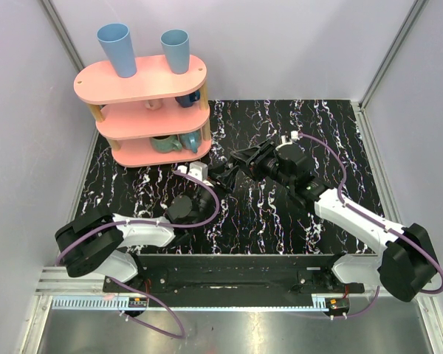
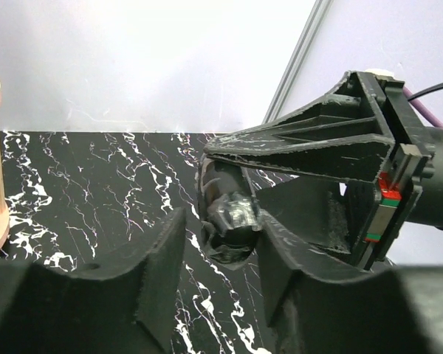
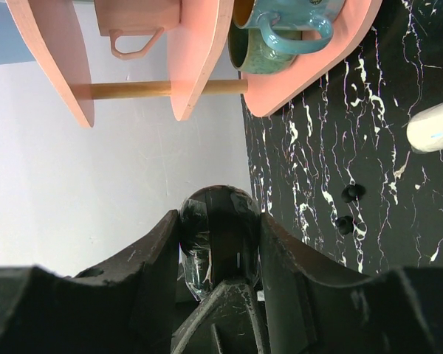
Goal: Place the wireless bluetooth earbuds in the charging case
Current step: Pass from the right arm to the left, then pass from the left arm to the right, then pass from the right arm to the left
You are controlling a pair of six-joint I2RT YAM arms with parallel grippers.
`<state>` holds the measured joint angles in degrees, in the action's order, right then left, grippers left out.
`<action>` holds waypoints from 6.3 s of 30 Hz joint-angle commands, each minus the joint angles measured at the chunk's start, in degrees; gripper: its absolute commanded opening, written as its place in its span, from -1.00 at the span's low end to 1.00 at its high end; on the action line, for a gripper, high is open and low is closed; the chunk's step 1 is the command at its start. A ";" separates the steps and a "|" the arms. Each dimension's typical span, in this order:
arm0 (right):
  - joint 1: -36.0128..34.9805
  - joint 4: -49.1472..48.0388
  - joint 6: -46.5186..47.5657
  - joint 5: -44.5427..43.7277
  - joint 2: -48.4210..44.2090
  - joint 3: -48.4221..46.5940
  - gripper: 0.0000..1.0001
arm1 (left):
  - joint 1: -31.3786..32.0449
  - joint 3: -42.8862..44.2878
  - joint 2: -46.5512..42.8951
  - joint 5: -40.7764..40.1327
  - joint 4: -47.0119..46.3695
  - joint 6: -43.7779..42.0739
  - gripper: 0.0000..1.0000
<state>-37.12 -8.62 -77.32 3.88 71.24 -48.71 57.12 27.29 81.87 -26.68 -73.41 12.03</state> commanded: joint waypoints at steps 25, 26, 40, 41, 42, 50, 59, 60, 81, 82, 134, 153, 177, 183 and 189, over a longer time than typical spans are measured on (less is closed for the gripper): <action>-0.49 13.69 40.90 0.34 -7.34 -10.52 0.75 | -13.25 -10.86 -19.09 25.50 -5.73 10.64 -1.00; -0.49 15.37 46.50 0.08 -7.35 -11.14 0.75 | -15.61 -9.55 -21.55 28.75 -1.43 11.17 -1.00; -0.49 20.42 40.16 10.34 -9.18 -15.11 0.85 | -22.32 3.73 -41.70 56.82 50.11 -2.53 -1.00; -0.41 18.83 36.05 11.49 -9.45 -14.49 0.85 | -22.32 3.74 -41.87 57.17 50.55 -3.06 -1.00; -0.49 15.95 33.92 14.02 -9.80 -13.88 0.84 | -22.32 3.74 -41.79 57.52 51.25 -3.85 -1.00; -0.49 3.71 14.67 22.92 -9.02 -8.16 0.82 | -22.32 2.33 -42.58 56.91 49.15 -4.56 -1.00; -0.49 -5.09 2.52 25.04 -7.00 -1.30 0.73 | -22.32 0.57 -43.81 54.19 46.16 -5.27 -1.00; -0.49 -5.44 2.52 25.04 -6.91 -1.13 0.72 | -22.23 0.49 -43.72 54.36 45.38 -5.26 -1.00; -0.58 -12.55 -3.45 27.85 -2.69 0.19 0.44 | -22.32 0.92 -38.97 56.12 41.15 -3.77 -1.00; -0.67 -12.47 -3.54 27.94 -2.60 0.19 0.44 | -22.32 0.84 -38.80 56.12 41.15 -3.77 -1.00; -1.11 -24.42 -10.75 26.97 -1.37 5.73 -0.53 | -22.32 -0.21 -38.27 53.49 37.74 -0.08 -0.22; -1.28 -26.27 -12.33 26.27 -1.19 6.52 -0.55 | -22.32 -7.78 -34.41 49.53 14.88 7.74 0.02; -1.29 -27.50 -13.03 25.30 -1.54 6.61 -0.55 | -22.14 -10.24 -25.61 49.44 1.42 12.75 0.00; -1.37 -27.41 -12.86 25.30 -1.28 6.34 -0.56 | -22.14 -10.68 -25.79 48.83 1.43 12.32 -0.02; -1.37 -27.32 -12.94 25.21 -1.37 6.43 -0.55 | -22.14 -10.06 -24.48 48.21 -1.21 12.75 -0.03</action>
<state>-37.89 -31.99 -89.89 29.50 70.41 -41.95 34.96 16.64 56.42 22.90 -68.07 24.47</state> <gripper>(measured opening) 0.469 0.488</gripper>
